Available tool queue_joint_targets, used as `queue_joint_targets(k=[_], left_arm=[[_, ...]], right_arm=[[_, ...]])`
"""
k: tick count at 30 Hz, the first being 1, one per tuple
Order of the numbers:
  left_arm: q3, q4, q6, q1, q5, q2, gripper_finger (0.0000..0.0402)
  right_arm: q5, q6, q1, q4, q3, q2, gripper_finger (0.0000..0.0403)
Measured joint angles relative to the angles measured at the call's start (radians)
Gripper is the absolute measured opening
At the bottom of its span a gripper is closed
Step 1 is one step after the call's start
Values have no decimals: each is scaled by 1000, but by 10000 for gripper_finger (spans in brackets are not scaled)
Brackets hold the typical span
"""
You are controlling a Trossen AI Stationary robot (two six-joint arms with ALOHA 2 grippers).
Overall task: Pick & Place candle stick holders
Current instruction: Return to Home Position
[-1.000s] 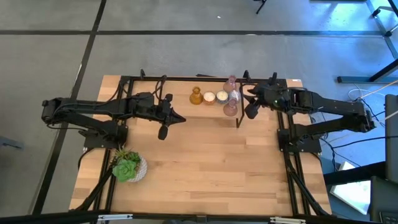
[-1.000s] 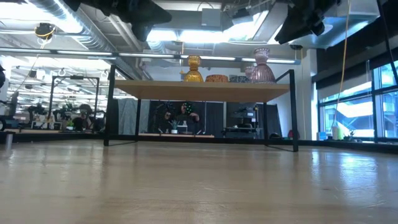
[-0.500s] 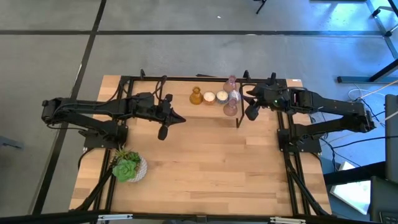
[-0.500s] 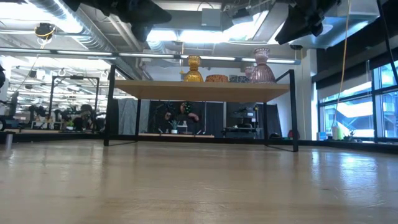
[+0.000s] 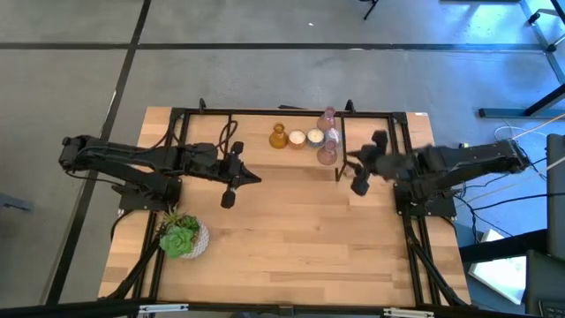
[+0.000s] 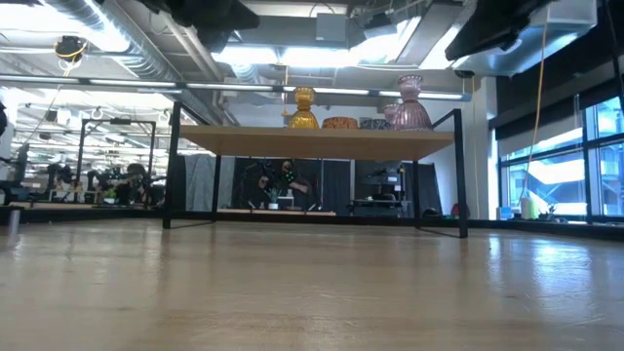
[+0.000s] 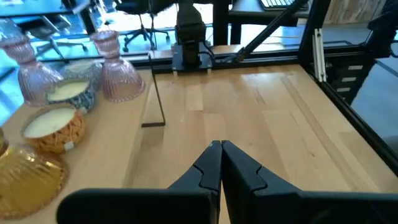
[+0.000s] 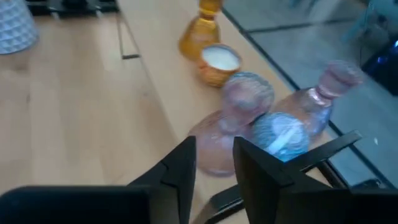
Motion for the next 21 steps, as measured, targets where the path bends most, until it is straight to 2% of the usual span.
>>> queue_joint_targets(k=[6,10,15,21], left_arm=[[0,-43,-39,-62,-51,-14,2],[0,-69,-66,-99,-74,-21,2],[0,-87,-80,-148,-169,-20,2],[0,-86,-112,-202,-280,-20,2]], right_arm=[[177,130,252,73,-140,-72,89],[238,223,399,121,-234,-102,87],[198,339,518,166,-298,-103,87],[58,321,618,332,-356,-76,87]])
